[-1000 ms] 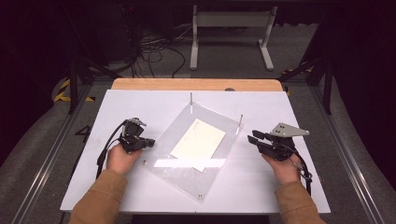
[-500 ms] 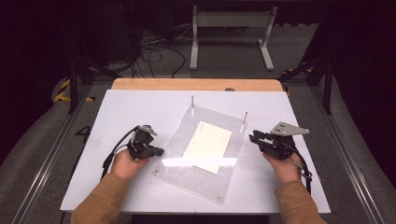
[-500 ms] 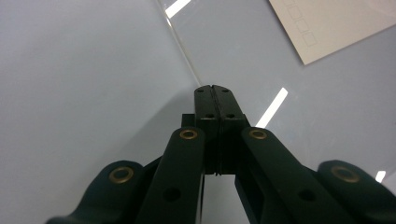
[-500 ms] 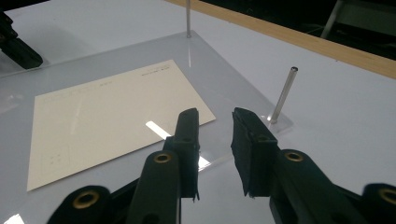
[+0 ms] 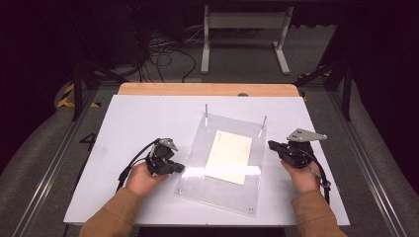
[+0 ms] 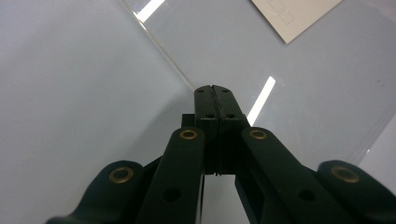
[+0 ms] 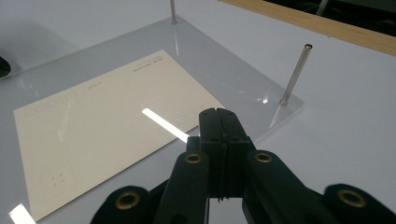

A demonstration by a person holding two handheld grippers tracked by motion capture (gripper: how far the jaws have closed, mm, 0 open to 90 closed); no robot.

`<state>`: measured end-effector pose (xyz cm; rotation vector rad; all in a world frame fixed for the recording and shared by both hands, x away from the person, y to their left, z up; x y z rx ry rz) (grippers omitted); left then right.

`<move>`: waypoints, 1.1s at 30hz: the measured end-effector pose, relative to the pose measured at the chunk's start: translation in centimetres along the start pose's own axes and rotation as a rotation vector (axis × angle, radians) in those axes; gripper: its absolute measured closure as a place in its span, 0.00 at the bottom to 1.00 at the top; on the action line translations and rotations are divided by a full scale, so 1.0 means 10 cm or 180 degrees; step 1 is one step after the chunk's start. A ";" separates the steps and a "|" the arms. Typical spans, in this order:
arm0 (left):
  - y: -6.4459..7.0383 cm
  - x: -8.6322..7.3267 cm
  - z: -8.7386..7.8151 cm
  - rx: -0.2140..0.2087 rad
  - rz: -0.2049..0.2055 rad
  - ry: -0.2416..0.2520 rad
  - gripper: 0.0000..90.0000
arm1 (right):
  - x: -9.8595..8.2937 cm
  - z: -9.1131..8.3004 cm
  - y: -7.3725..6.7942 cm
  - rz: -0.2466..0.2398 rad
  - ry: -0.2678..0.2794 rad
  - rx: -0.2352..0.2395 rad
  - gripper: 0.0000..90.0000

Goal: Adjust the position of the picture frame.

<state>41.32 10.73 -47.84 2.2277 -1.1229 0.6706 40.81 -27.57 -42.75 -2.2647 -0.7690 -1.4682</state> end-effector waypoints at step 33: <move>-0.17 -0.08 -0.42 0.0356 -0.0253 0.0514 0.99 | -0.03 0.96 0.65 0.0630 -0.1022 -0.0774 1.00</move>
Point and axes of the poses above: each handheld gripper's, and its own axes: z roughly forward along the jaws, x roughly out of its top, y roughly to its right, the point moved 4 cm from there along z, roughly forward along the jaws, and after that the axes turned 9 degrees about y, right-handed, at the moved point
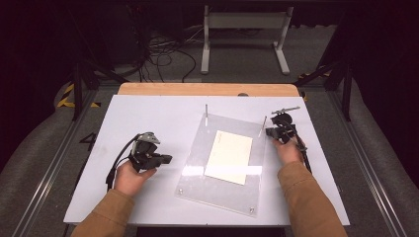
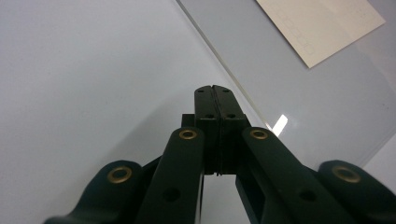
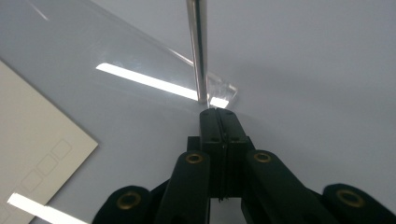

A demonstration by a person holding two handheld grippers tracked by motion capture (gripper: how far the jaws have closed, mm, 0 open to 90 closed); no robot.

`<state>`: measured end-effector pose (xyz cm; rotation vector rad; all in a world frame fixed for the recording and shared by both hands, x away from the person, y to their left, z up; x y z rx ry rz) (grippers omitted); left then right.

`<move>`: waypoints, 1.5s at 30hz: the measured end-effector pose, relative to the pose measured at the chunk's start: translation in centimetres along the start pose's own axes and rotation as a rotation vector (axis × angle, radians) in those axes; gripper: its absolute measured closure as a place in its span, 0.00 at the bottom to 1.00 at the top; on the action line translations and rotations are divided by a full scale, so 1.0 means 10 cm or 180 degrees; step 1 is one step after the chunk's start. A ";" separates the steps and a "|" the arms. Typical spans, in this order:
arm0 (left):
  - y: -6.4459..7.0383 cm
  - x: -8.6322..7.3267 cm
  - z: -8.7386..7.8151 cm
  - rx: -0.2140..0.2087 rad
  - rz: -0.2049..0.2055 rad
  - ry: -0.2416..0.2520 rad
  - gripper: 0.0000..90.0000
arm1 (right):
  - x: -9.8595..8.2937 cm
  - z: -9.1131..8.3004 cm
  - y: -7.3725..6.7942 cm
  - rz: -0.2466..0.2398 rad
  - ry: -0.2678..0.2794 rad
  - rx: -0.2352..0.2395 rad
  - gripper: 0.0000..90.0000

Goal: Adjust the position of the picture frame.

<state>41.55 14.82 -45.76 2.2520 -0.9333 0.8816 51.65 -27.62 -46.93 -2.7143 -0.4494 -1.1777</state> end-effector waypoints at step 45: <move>-0.19 -0.24 -0.28 0.0121 -0.0198 0.0139 0.98 | 0.69 0.38 -1.25 -0.0867 0.0139 0.0667 1.00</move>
Point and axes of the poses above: each handheld gripper's, and its own axes: z roughly forward along the jaws, x roughly out of its top, y roughly to its right, the point moved 4 cm from there along z, roughly forward along the jaws, and after that the axes turned 9 degrees about y, right-handed, at the moved point
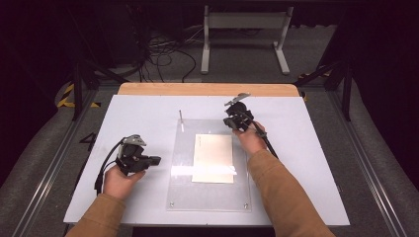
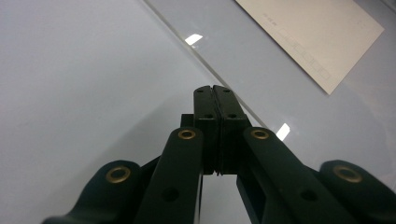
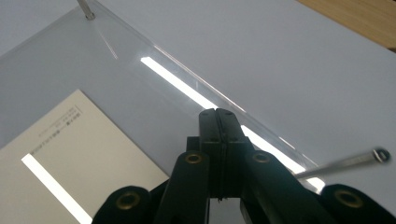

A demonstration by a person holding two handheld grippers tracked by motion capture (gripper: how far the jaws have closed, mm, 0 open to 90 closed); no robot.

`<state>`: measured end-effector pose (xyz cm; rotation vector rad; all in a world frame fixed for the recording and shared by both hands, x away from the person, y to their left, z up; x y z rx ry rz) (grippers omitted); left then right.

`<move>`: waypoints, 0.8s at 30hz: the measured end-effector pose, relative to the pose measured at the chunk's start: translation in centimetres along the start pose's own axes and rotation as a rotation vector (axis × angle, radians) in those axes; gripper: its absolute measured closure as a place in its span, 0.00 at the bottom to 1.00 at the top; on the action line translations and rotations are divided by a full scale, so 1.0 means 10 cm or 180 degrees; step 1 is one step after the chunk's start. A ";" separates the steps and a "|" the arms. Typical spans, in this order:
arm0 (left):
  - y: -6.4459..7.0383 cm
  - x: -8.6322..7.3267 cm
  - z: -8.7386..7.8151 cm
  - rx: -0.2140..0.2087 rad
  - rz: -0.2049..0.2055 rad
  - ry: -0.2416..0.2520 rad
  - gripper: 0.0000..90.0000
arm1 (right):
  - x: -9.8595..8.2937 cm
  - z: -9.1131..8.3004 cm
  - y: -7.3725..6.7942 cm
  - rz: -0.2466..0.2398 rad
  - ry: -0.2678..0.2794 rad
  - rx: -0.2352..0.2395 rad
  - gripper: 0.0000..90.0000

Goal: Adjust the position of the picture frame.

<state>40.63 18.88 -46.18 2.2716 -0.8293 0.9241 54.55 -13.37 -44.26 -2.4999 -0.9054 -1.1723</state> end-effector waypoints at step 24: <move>-0.13 -0.26 -0.29 0.0144 -0.0202 0.0107 0.98 | 0.32 0.76 0.00 0.0205 -0.0396 -0.0172 1.00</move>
Point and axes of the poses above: each handheld gripper's, and its own axes: z roughly forward along the jaws, x roughly out of its top, y roughly to its right, the point moved 4 cm from there along z, roughly forward along the jaws, and after that the axes turned 9 degrees about y, right-handed, at the moved point
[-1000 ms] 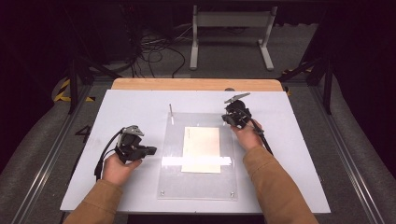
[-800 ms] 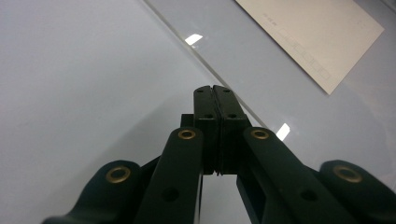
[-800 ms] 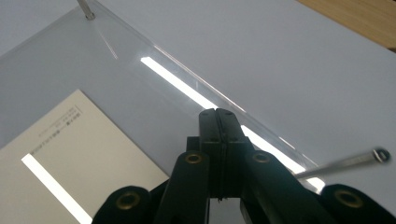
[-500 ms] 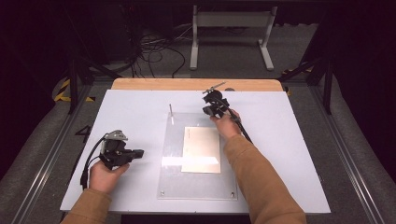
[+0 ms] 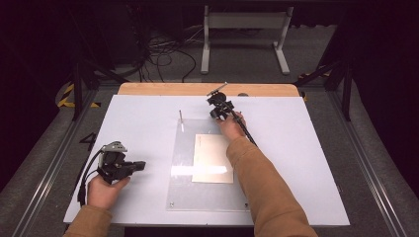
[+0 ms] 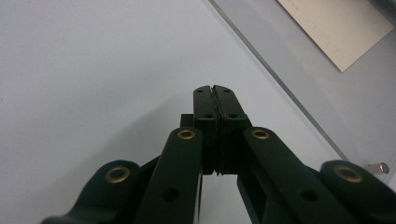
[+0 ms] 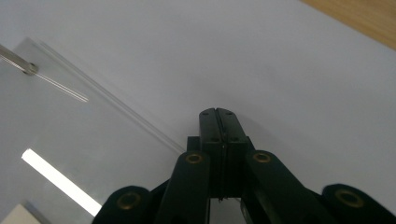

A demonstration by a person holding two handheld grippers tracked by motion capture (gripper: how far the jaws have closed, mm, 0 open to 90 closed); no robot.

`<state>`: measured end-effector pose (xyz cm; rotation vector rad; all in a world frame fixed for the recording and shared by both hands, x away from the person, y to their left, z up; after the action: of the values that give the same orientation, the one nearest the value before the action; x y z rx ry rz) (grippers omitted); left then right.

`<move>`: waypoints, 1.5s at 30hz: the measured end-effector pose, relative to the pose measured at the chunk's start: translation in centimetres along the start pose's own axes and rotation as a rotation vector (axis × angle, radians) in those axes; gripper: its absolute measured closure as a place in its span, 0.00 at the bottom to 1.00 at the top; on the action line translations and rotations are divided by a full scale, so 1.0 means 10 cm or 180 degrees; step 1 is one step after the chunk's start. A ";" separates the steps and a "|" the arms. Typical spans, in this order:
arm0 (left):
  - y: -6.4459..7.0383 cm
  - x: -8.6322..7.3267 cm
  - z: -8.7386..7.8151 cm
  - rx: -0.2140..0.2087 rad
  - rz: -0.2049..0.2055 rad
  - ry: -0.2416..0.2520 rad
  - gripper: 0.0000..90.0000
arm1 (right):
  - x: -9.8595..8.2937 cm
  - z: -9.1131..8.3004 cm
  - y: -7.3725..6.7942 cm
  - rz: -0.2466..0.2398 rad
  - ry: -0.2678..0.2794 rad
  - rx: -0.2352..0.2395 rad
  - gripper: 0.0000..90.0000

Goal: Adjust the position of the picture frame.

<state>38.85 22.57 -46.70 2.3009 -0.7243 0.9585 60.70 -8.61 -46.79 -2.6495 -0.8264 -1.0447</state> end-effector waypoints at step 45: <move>0.14 0.21 0.25 -0.0201 0.0177 -0.0044 0.93 | -0.16 -0.35 -0.31 -0.0462 0.0216 0.0340 0.97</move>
<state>40.40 19.36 -46.26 2.2452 -0.8167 0.9320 56.01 -7.96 -45.37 -2.4830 -1.0422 -1.0849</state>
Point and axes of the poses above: each handheld gripper's, and its own axes: z roughly forward along the jaws, x roughly out of its top, y roughly to its right, the point moved 4 cm from there along z, roughly forward along the jaws, and after that the axes turned 9 degrees about y, right-handed, at the moved point
